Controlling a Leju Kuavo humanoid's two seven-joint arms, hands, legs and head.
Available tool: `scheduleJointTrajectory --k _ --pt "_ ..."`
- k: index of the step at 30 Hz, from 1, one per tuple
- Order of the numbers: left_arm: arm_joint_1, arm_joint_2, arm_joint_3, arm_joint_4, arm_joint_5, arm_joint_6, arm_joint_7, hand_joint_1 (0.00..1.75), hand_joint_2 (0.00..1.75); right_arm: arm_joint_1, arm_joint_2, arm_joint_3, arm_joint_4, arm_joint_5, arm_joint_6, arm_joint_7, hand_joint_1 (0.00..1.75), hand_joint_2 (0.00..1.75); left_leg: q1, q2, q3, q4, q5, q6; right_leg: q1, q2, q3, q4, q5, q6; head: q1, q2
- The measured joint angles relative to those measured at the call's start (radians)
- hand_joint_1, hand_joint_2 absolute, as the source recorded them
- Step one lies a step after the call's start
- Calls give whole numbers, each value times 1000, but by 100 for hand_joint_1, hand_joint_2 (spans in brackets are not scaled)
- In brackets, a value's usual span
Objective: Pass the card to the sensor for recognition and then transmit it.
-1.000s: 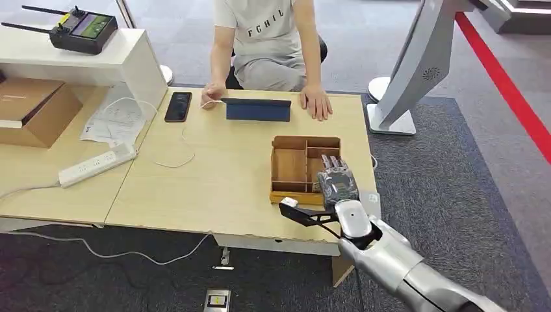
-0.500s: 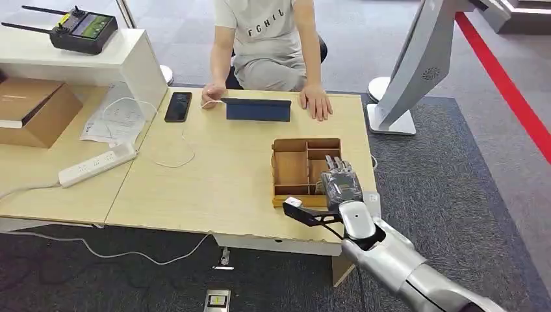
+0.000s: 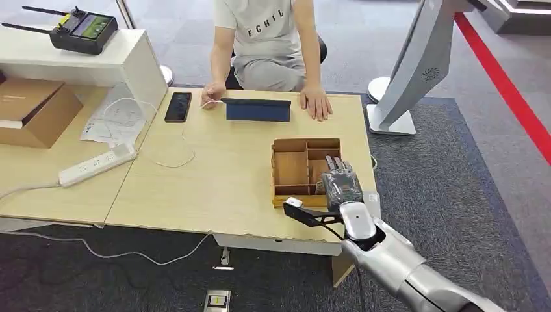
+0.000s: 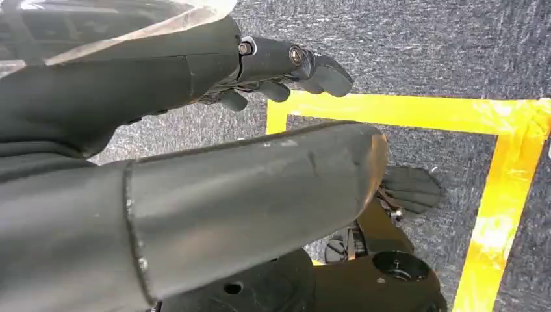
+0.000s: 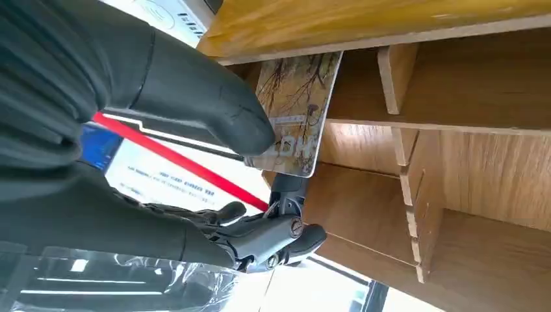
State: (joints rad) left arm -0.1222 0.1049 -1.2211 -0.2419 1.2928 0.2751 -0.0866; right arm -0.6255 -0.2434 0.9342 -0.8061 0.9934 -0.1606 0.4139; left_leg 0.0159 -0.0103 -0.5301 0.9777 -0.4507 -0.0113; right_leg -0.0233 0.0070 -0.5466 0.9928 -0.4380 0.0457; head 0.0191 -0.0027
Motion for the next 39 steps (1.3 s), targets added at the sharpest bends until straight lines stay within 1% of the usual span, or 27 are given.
scheduleJointTrajectory --k 6,12,14,36,39 --pt "0 0 0 0 0 0 -1 0 0 -2 7 0 20 -2 -13 -11 175 175 0 0 0 0 0 0 0 0 1 0 0 0 0 0" --pt "0 0 0 0 6 -6 1 0 0 -9 13 2 42 0 -61 -23 175 175 0 0 0 0 0 0 0 0 0 0 0 0 0 0" --pt "0 0 0 0 7 -6 2 0 0 -14 14 2 45 4 -65 -23 175 175 0 0 0 0 0 0 0 0 0 0 1 0 0 0" --pt "0 0 -1 0 11 -5 6 0 0 -42 14 2 36 15 -70 -16 175 175 0 0 -1 0 0 0 0 0 -1 0 1 0 0 0" --pt "0 0 -1 0 12 -4 6 0 0 -44 14 2 32 16 -79 -18 175 175 0 0 -1 0 0 0 0 0 -1 0 1 0 0 0"
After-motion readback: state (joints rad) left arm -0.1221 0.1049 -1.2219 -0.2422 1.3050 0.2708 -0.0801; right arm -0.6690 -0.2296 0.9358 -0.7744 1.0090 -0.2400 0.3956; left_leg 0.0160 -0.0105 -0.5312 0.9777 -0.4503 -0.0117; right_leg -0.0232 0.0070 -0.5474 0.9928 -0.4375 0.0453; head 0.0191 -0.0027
